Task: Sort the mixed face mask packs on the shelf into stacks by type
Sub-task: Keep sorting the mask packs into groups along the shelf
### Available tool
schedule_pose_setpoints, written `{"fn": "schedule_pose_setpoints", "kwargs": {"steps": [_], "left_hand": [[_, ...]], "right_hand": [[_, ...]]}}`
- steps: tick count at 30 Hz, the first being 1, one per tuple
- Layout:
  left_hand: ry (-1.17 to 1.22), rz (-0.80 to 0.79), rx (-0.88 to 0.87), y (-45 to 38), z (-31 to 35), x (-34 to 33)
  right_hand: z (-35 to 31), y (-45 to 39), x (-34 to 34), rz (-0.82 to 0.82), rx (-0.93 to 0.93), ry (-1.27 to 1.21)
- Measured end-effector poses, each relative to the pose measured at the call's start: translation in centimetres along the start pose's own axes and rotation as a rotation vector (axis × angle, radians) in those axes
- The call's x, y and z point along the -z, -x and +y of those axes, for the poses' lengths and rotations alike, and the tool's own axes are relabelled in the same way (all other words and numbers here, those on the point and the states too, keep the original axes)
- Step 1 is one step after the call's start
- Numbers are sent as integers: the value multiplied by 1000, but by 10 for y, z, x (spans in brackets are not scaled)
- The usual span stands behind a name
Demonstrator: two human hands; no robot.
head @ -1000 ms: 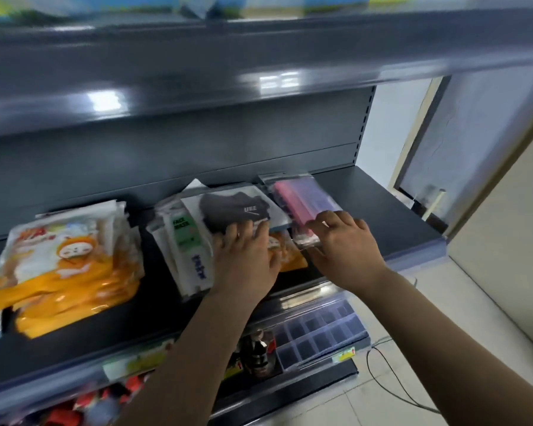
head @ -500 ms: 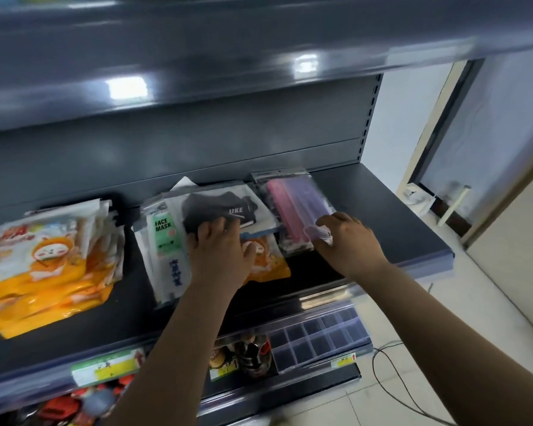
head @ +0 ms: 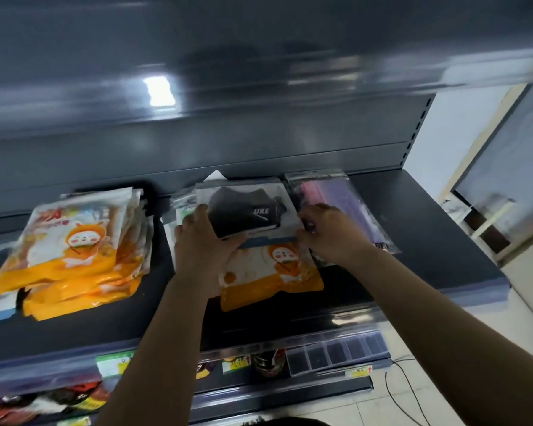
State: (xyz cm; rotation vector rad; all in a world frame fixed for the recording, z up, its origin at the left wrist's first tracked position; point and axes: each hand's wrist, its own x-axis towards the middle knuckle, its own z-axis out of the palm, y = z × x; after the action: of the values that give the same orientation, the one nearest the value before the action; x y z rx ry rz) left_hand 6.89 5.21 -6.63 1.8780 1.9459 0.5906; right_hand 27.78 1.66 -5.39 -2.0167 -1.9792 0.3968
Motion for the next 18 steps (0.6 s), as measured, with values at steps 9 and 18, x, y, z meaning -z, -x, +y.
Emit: {"fn": "schedule_pose_setpoints", "kwargs": {"steps": [9,18], "left_hand": [[466,95,-120,2,-9,12],[658,210,-177,41,-12,32]], "right_hand": [[-14,-10,-10,-75,-81,-86],[-36,18,-4,286,-85,-672]]}}
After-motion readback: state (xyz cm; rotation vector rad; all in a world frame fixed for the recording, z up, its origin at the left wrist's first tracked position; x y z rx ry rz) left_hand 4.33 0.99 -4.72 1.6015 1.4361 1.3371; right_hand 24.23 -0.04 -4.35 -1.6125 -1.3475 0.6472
